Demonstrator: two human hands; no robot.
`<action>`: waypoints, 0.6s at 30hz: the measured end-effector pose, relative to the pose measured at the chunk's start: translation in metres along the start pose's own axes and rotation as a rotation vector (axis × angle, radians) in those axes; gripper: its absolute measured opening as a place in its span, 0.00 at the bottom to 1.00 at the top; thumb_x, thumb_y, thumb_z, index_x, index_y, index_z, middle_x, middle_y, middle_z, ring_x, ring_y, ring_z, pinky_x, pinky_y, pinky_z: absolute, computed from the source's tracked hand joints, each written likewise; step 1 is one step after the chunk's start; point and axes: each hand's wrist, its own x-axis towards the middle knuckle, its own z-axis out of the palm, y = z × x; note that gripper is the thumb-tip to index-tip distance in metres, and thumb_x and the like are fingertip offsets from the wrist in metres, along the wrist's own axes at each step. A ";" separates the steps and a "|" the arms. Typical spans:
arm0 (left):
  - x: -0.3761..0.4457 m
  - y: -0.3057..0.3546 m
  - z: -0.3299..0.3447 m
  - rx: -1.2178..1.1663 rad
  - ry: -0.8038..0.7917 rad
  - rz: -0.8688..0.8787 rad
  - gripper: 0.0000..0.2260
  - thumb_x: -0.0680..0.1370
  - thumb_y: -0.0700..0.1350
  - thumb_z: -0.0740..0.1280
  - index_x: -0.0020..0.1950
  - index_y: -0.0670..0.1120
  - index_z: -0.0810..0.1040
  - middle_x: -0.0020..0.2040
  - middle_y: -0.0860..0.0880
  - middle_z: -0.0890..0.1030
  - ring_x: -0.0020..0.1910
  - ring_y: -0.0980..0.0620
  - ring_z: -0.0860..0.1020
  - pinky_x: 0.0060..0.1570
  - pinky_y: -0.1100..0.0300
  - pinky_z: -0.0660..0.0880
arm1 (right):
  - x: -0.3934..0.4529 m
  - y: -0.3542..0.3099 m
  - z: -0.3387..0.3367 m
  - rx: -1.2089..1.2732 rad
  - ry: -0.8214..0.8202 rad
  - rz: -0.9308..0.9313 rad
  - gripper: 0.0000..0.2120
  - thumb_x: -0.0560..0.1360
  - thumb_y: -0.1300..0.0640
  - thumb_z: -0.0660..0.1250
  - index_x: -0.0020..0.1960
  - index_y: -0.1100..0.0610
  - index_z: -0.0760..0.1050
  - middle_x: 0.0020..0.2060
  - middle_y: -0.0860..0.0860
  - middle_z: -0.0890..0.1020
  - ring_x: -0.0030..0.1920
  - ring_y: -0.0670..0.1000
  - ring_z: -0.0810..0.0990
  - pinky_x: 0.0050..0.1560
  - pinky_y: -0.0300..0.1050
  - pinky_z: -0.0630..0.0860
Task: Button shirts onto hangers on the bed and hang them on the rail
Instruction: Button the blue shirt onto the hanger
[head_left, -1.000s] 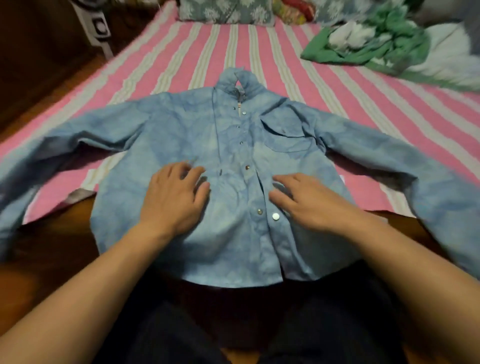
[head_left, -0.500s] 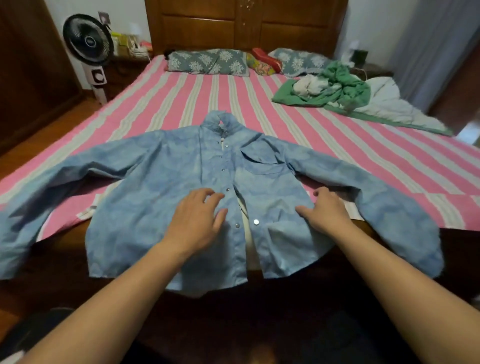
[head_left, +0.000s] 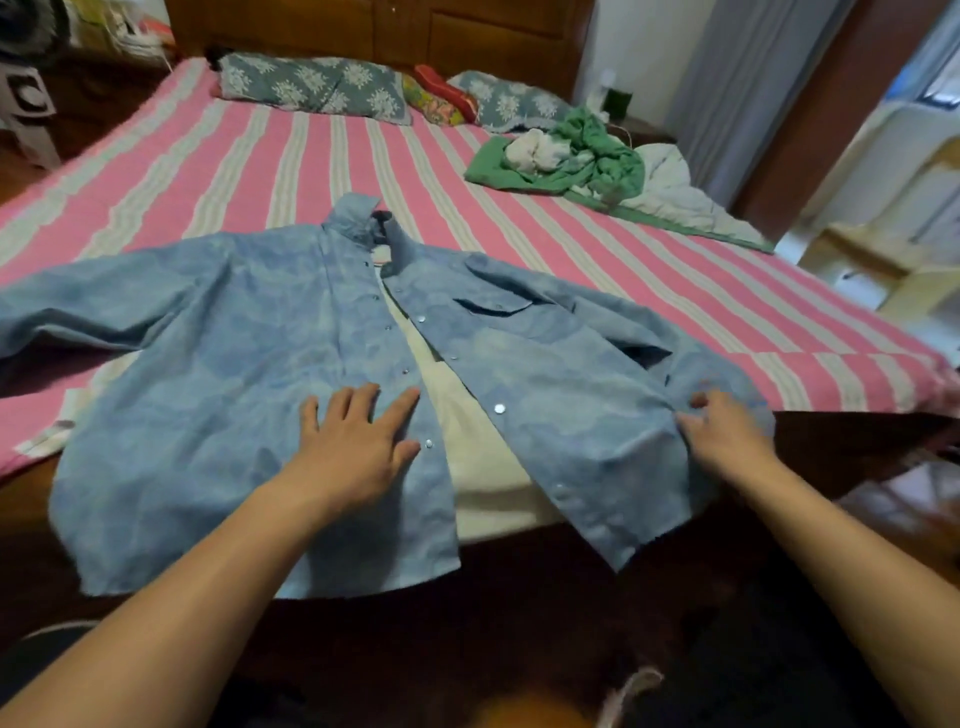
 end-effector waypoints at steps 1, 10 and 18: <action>-0.001 0.001 -0.001 0.006 -0.017 0.001 0.29 0.83 0.64 0.51 0.82 0.62 0.45 0.82 0.46 0.51 0.80 0.42 0.49 0.76 0.36 0.46 | 0.001 0.002 0.003 -0.174 -0.110 -0.038 0.15 0.76 0.44 0.66 0.52 0.57 0.75 0.53 0.63 0.80 0.59 0.64 0.77 0.51 0.52 0.68; -0.026 0.036 0.012 -0.088 0.386 -0.046 0.10 0.73 0.51 0.71 0.46 0.47 0.75 0.44 0.45 0.75 0.45 0.40 0.75 0.40 0.47 0.74 | -0.065 -0.109 0.063 -0.180 -0.245 -0.670 0.21 0.74 0.34 0.67 0.45 0.51 0.69 0.43 0.48 0.75 0.45 0.55 0.76 0.43 0.49 0.69; -0.037 0.037 0.024 -0.030 0.437 -0.024 0.09 0.76 0.52 0.66 0.51 0.48 0.74 0.46 0.48 0.74 0.46 0.44 0.73 0.43 0.47 0.72 | -0.075 -0.086 0.104 -0.204 0.092 -0.763 0.14 0.66 0.63 0.70 0.46 0.58 0.68 0.42 0.57 0.73 0.42 0.62 0.75 0.33 0.51 0.70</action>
